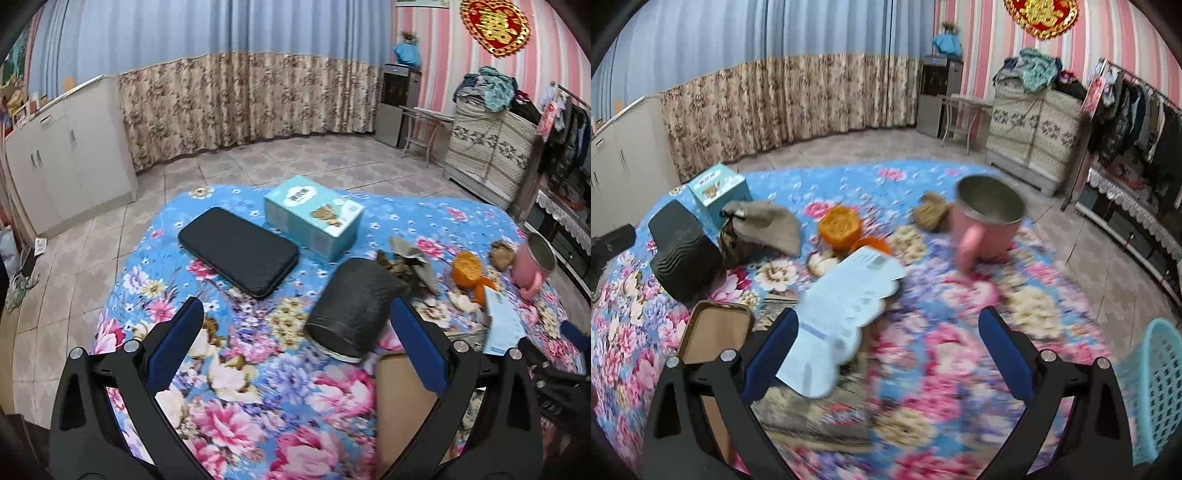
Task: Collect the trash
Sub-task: 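Move both tools back over the bed toward the receipt, then grasp the paper receipt with the right tool while the left tool approaches the black cylinder, then grasp the black ribbed cylinder by its rim with the left tool, then carry the cylinder and receipt to the blue basket and release both inside, then move both tools back over the bed, then grasp the khaki cloth with the left tool, then grasp the printed snack bag with the right tool while the left tool holds the cloth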
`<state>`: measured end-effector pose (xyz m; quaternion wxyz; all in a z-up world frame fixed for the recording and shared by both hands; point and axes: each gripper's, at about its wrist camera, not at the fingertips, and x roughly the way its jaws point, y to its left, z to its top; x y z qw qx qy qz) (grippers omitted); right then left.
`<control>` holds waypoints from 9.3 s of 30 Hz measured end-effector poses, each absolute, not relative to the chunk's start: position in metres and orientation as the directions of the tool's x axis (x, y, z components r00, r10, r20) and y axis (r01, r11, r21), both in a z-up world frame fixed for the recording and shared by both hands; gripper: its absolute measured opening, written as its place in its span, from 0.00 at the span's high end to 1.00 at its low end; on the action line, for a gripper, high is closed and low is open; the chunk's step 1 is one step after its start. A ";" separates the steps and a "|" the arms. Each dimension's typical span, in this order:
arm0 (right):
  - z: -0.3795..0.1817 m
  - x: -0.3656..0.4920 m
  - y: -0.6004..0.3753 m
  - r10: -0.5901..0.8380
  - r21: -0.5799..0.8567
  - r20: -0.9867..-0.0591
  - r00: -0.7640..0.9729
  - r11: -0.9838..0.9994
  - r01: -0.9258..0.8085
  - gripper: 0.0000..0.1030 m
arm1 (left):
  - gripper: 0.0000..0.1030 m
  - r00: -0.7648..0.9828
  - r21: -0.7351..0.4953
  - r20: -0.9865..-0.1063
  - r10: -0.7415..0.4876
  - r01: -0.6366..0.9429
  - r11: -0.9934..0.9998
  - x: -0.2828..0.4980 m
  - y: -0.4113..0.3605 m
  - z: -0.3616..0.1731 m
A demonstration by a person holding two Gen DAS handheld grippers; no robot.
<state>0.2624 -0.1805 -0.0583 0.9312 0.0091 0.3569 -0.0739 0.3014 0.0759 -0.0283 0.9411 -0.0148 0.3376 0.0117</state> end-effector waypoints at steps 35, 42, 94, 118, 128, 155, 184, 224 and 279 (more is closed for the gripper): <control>-0.078 0.278 -0.229 -0.013 0.082 -0.724 0.689 0.991 0.104 0.22 | 0.09 0.713 -0.011 -0.699 -0.048 0.056 0.998 0.340 0.039 -0.090; -0.073 0.275 -0.212 -0.066 -0.004 -0.701 0.711 0.996 0.089 0.17 | 0.32 0.749 0.016 -0.660 -0.058 0.091 0.996 0.331 0.028 -0.081; -0.006 0.040 -0.416 -0.220 -0.011 -0.617 0.756 0.963 0.271 0.48 | 0.37 0.787 0.056 -0.535 -0.307 0.395 0.917 0.151 -0.169 -0.009; -0.020 -0.013 -0.548 -0.433 -0.009 -0.630 0.644 0.834 0.552 0.48 | 0.39 0.585 -0.039 -0.632 -0.509 0.632 0.774 0.093 -0.392 -0.046; -0.036 -0.012 -0.566 -0.422 0.011 -0.656 0.626 0.824 0.567 0.48 | 0.44 0.572 -0.031 -0.626 -0.530 0.661 0.750 0.102 -0.427 -0.042; -0.045 0.001 -0.551 -0.395 0.001 -0.681 0.617 0.841 0.540 0.48 | 0.09 0.643 -0.004 -0.595 -0.482 0.598 0.802 0.123 -0.382 -0.015; -0.022 0.097 -0.418 -0.349 -0.024 -0.585 0.732 0.910 0.414 0.09 | 0.05 0.798 0.043 -0.572 -0.192 0.263 0.964 0.194 -0.124 -0.001; -0.069 0.280 -0.268 -0.175 -0.045 -0.648 0.741 0.980 0.192 0.09 | 0.36 0.756 0.012 -0.647 -0.103 0.145 0.989 0.368 -0.030 -0.058; -0.099 0.267 -0.176 0.071 0.023 -0.780 0.622 0.996 -0.085 0.70 | 0.81 0.734 0.023 -0.678 0.048 -0.044 0.999 0.259 0.068 -0.062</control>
